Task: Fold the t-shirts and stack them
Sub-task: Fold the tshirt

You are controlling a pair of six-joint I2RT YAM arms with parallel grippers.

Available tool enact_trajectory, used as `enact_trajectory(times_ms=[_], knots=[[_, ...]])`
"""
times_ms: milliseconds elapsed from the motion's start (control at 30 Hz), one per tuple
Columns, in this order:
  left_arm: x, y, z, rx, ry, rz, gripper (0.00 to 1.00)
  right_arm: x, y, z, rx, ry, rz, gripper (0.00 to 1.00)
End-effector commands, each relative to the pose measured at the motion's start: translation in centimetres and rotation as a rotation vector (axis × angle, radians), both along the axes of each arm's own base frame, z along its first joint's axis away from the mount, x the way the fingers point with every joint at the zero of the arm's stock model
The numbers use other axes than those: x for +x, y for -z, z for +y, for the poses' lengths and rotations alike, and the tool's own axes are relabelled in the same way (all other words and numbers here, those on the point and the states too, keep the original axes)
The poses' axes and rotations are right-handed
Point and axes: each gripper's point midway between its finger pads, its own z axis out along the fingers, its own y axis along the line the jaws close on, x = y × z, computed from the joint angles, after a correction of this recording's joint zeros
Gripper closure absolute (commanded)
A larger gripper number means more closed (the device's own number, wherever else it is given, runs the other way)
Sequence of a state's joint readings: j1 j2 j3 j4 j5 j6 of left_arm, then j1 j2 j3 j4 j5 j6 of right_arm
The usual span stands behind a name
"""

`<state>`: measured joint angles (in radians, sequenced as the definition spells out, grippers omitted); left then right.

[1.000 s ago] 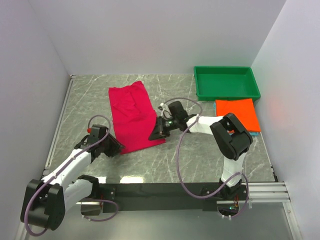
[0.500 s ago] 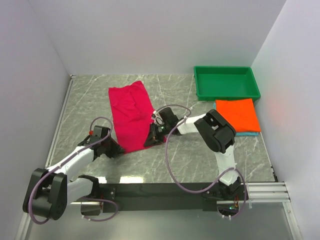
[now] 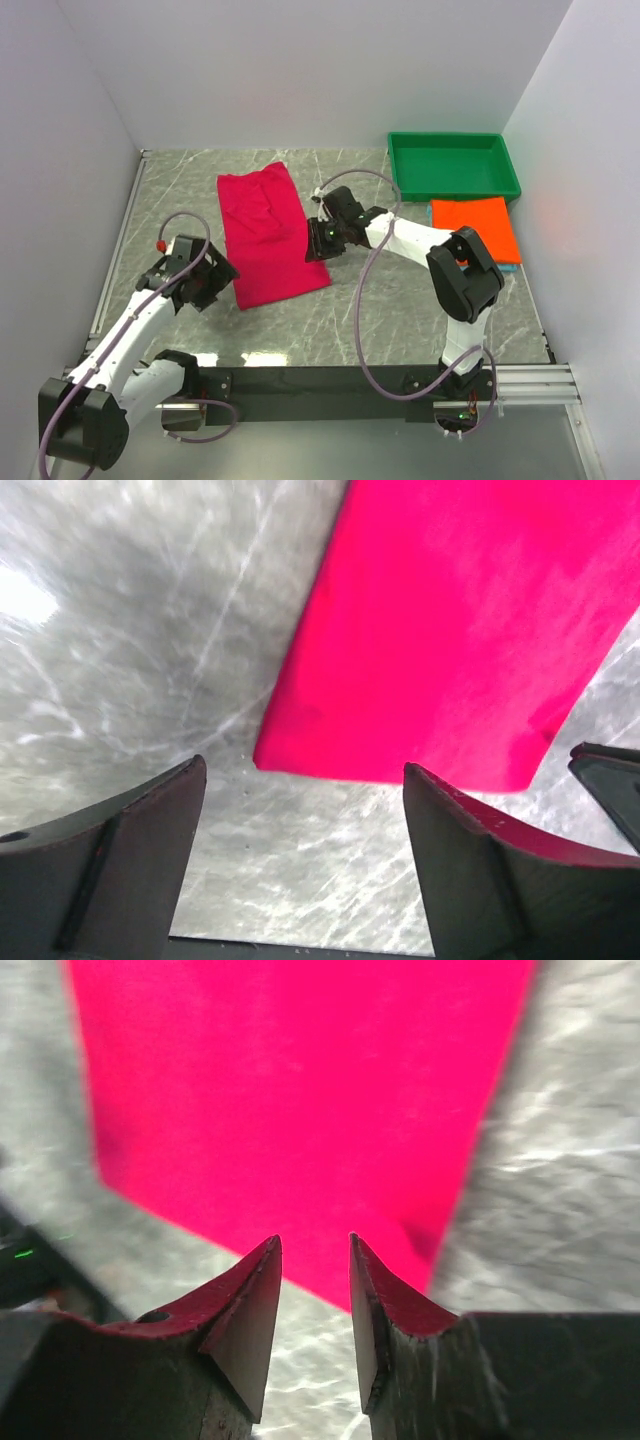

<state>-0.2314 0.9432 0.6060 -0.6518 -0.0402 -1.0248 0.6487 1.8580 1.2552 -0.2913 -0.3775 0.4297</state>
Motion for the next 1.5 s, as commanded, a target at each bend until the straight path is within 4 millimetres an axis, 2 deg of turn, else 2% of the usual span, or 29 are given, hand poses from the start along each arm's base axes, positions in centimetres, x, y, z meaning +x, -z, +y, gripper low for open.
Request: enact_trajectory(times_ms=[0, 133, 333, 433, 600, 700, 800, 933, 1000, 1067, 1100, 1133, 1167, 1233, 1267, 1333, 1367, 1400, 1433, 1467], knots=[[0.4, -1.7, 1.8, 0.110, -0.008, -0.025, 0.14, 0.4, 2.5, -2.2, -0.213, -0.015, -0.039, 0.59], [0.8, -2.0, 2.0, 0.131, -0.005, -0.022, 0.15, -0.6, 3.2, -1.4, -0.293, -0.076, -0.055, 0.60], [0.8, -1.7, 2.1, 0.141, 0.002, -0.014, 0.19, -3.4, 5.1, -3.2, -0.460, -0.112, 0.008, 0.60], [0.8, -1.7, 2.0, 0.136, 0.012, -0.014, 0.19, -5.6, 5.7, -4.8, -0.502, -0.119, 0.071, 0.60], [0.9, -1.4, 1.5, 0.122, 0.036, -0.009, 0.23, -11.0, 6.3, -7.7, -0.531, -0.144, 0.196, 0.60], [1.1, -1.4, 0.7, 0.093, 0.066, -0.016, 0.27, -13.2, 5.9, -8.4, -0.495, -0.134, 0.233, 0.60], [1.5, -1.5, -0.2, 0.070, 0.099, -0.024, 0.32, -14.0, 4.8, -8.4, -0.447, -0.120, 0.244, 0.60], [2.4, -2.0, -1.5, 0.047, 0.149, -0.053, 0.37, -14.3, 2.9, -6.8, -0.344, -0.105, 0.247, 0.60], [3.3, -2.5, -2.3, 0.040, 0.176, -0.071, 0.39, -13.0, 0.6, -5.5, -0.275, -0.095, 0.192, 0.60], [4.2, -3.0, -2.9, 0.036, 0.191, -0.082, 0.39, -10.8, -1.1, -5.1, -0.228, -0.064, 0.147, 0.61], [4.8, -3.5, -3.4, 0.035, 0.207, -0.105, 0.40, -8.9, -2.7, -4.6, -0.196, -0.049, 0.101, 0.62], [5.3, -3.5, -3.7, 0.037, 0.217, -0.104, 0.41, -6.6, -3.5, -5.2, -0.171, 0.000, 0.071, 0.62], [6.2, -4.6, -4.3, 0.034, 0.230, -0.135, 0.41, -5.1, -4.2, -5.3, -0.150, 0.025, 0.049, 0.63], [7.2, -5.6, -5.6, 0.036, 0.272, -0.172, 0.43, -1.8, -6.4, -5.1, -0.075, 0.061, -0.004, 0.62], [8.1, -6.1, -6.4, 0.037, 0.289, -0.182, 0.43, 0.5, -6.9, -5.5, -0.021, 0.095, -0.015, 0.63], [9.1, -6.6, -7.6, 0.041, 0.326, -0.207, 0.44, 4.2, -9.2, -5.0, 0.076, 0.127, -0.082, 0.63], [10.0, -6.5, -8.1, 0.044, 0.332, -0.203, 0.45, 5.5, -8.9, -4.9, 0.093, 0.144, -0.080, 0.63], [10.5, -6.5, -8.5, 0.053, 0.345, -0.207, 0.47, 7.4, -10.2, -5.2, 0.139, 0.177, -0.098, 0.63], [11.3, -5.8, -8.9, 0.058, 0.346, -0.201, 0.48, 9.0, -11.0, -4.7, 0.189, 0.180, -0.132, 0.63], [11.9, -5.9, -9.2, 0.059, 0.348, -0.209, 0.49, 10.5, -10.9, -4.3, 0.220, 0.186, -0.133, 0.63]])
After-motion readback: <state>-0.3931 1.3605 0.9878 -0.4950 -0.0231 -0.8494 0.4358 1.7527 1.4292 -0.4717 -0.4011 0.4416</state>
